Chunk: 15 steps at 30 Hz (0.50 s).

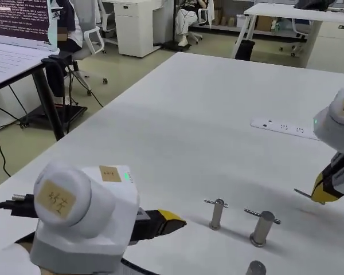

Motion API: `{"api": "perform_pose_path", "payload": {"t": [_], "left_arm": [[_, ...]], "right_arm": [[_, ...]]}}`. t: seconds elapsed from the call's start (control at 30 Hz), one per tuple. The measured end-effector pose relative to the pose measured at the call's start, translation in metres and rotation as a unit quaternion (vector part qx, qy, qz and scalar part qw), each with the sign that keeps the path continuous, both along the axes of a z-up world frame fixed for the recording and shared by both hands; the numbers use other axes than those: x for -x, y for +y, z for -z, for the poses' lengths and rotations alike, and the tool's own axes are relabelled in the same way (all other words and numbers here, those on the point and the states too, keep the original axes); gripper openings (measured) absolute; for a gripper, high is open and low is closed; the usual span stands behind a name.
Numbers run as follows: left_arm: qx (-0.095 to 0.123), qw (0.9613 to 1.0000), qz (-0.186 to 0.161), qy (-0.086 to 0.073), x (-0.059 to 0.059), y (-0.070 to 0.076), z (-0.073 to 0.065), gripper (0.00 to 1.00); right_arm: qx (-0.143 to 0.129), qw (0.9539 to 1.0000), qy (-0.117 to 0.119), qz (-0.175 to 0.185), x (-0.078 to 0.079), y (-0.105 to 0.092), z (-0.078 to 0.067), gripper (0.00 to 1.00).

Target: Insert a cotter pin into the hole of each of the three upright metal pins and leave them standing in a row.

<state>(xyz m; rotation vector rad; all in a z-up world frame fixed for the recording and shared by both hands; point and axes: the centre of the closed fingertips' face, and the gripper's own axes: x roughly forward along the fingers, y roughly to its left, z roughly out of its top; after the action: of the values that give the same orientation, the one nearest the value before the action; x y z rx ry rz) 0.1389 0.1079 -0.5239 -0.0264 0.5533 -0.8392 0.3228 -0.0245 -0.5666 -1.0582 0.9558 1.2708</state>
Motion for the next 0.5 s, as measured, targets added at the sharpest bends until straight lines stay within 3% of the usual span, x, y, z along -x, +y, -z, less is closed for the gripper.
{"api": "perform_pose_path", "payload": {"t": [0.1, 0.2, 0.4, 0.5], "left_arm": [[0.001, 1.0, -0.001, -0.002, -0.004, -0.001, -0.002, 0.72], [0.005, 1.0, -0.001, -0.003, -0.008, -0.003, -0.005, 0.69], [0.012, 0.9999, -0.001, -0.006, -0.018, -0.009, -0.01, 0.64], [0.017, 0.9998, -0.001, -0.007, -0.026, -0.013, -0.014, 0.59]], "right_arm": [[-0.011, 0.9999, -0.01, -0.004, 0.009, 0.0, -0.008, 0.0], [-0.011, 0.9987, -0.045, -0.022, 0.009, 0.0, -0.015, 0.0], [-0.037, 0.9948, -0.088, -0.036, 0.026, 0.005, -0.035, 0.0], [-0.063, 0.9924, -0.1, -0.034, 0.031, 0.011, -0.044, 0.0]]}}
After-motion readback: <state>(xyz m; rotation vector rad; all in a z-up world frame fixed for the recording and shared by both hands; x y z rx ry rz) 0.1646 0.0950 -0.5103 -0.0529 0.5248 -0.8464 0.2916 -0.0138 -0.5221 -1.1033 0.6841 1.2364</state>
